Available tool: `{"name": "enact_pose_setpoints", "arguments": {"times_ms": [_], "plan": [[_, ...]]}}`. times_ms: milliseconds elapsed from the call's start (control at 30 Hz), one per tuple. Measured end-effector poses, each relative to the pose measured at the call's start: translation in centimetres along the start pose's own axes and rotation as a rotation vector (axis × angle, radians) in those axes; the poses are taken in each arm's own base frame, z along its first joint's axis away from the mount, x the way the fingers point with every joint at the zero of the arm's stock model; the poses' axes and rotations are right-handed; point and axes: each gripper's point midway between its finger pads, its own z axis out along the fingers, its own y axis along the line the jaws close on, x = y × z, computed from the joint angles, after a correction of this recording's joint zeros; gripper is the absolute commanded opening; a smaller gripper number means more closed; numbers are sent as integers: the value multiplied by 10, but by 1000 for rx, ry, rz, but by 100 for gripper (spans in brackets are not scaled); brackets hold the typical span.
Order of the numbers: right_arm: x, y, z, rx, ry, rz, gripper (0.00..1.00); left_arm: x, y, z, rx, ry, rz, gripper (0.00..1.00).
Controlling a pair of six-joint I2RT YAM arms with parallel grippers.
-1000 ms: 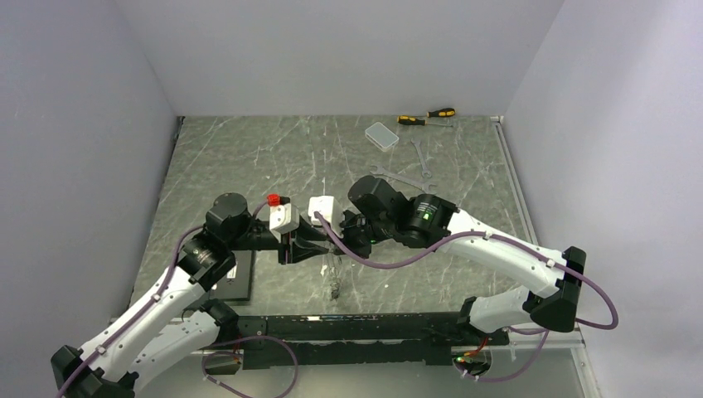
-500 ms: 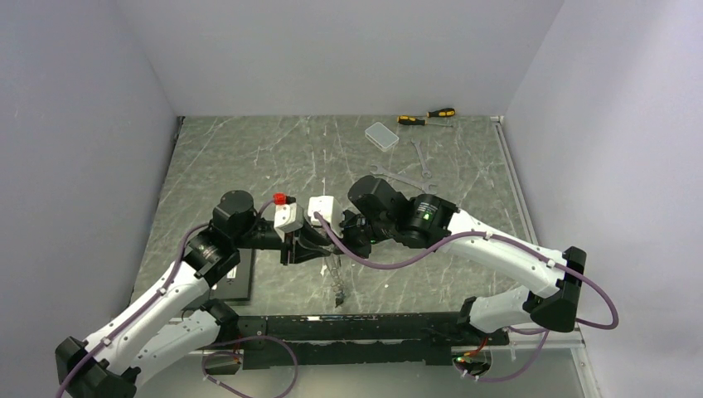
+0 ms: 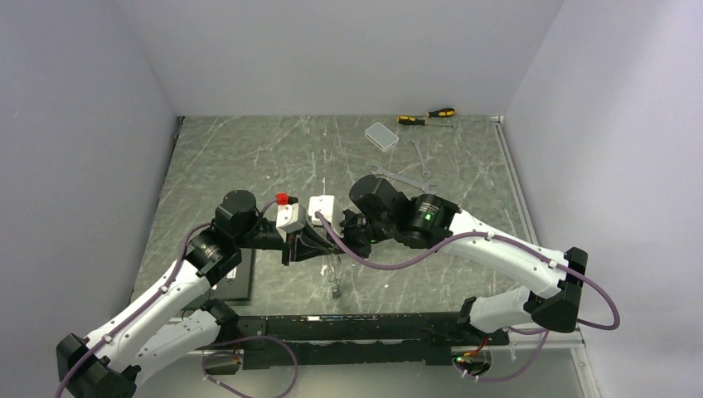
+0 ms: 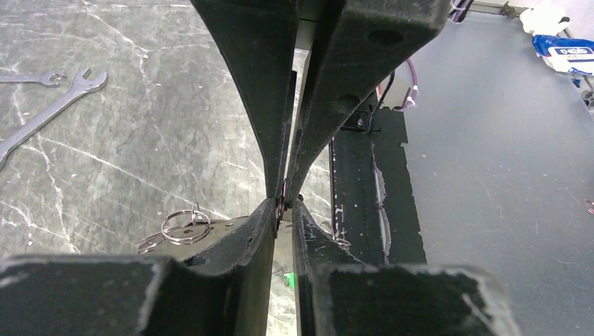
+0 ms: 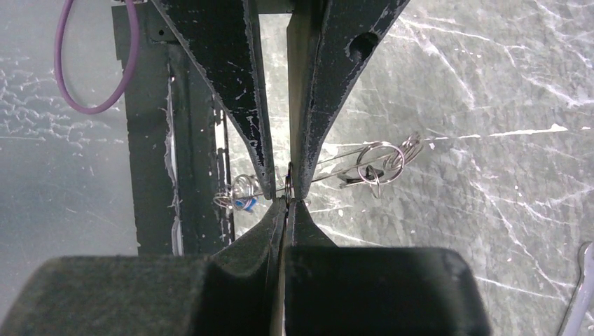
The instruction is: Put the keys on the keyring
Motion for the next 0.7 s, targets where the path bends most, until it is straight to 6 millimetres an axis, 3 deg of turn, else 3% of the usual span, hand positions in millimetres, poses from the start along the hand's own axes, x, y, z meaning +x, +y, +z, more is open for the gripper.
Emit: {"name": "enact_pose_setpoints", "arguments": {"times_ms": [100,167,467,533,633,700], "plan": [[0,1,-1,-4,-3,0,0,1,-1,1,3,2,-1,12],[-1,2,-1,-9,-7,-1,0,1,-1,1,4,2,0,0],[-3,6,-7,-8,-52,-10,0,-3,-3,2,12,-1,10,0],[-4,6,-8,-4,-70,-12,8,-4,-4,2,12,-1,10,0],[-5,6,-8,3,-93,-8,32,-5,-3,1,5,-1,12,0],[-7,7,-8,4,-115,-9,38,-3,0,1,-13,9,3,0]]}}
